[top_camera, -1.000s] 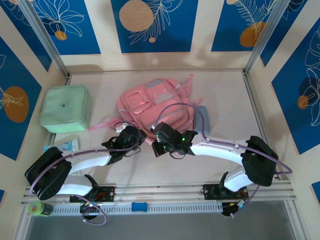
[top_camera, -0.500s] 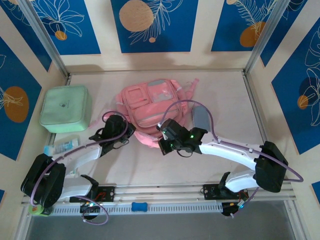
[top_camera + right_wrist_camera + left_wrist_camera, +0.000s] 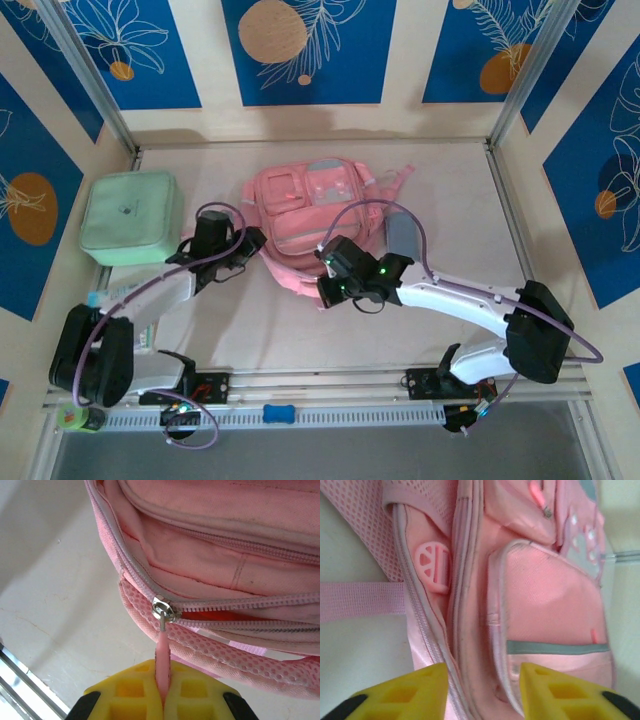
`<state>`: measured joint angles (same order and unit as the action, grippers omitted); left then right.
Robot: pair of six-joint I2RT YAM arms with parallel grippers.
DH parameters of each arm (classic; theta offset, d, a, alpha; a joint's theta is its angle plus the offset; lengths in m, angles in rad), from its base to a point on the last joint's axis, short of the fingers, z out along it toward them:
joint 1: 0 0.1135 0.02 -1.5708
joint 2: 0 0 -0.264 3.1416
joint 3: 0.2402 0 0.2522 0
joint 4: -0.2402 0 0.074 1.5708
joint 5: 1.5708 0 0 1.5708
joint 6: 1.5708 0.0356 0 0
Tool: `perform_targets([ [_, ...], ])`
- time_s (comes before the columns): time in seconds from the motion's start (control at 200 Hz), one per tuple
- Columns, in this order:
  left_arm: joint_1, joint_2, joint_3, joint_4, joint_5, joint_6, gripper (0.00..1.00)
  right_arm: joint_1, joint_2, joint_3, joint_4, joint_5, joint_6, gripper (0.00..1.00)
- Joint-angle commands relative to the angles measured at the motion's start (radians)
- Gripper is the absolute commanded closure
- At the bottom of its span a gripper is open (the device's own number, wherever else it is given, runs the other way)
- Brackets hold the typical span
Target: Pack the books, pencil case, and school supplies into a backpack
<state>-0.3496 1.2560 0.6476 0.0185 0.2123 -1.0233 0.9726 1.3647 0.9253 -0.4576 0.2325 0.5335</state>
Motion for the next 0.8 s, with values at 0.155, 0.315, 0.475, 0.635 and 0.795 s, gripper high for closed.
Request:
perform_targets([
  [0.155,-0.108,-0.194,-0.172,0.017,-0.054,-0.243,0.37,0.041,0.041,0.041,0.027,-0.053,0.012,1.0],
  [0.315,-0.252,-0.217,-0.206,0.088,-0.16,-0.384,0.35,0.05,0.048,0.04,0.032,-0.046,0.013,1.0],
  [0.475,-0.348,-0.132,-0.195,0.186,-0.222,-0.513,0.42,0.059,0.06,0.038,0.046,-0.038,0.005,1.0],
  [0.635,-0.403,-0.059,-0.148,0.166,-0.277,-0.542,0.55,0.064,0.071,0.05,0.028,-0.018,-0.003,1.0],
  [0.795,-0.411,-0.008,-0.146,0.169,-0.315,-0.548,0.75,0.067,0.083,0.06,0.018,-0.019,-0.015,1.0],
])
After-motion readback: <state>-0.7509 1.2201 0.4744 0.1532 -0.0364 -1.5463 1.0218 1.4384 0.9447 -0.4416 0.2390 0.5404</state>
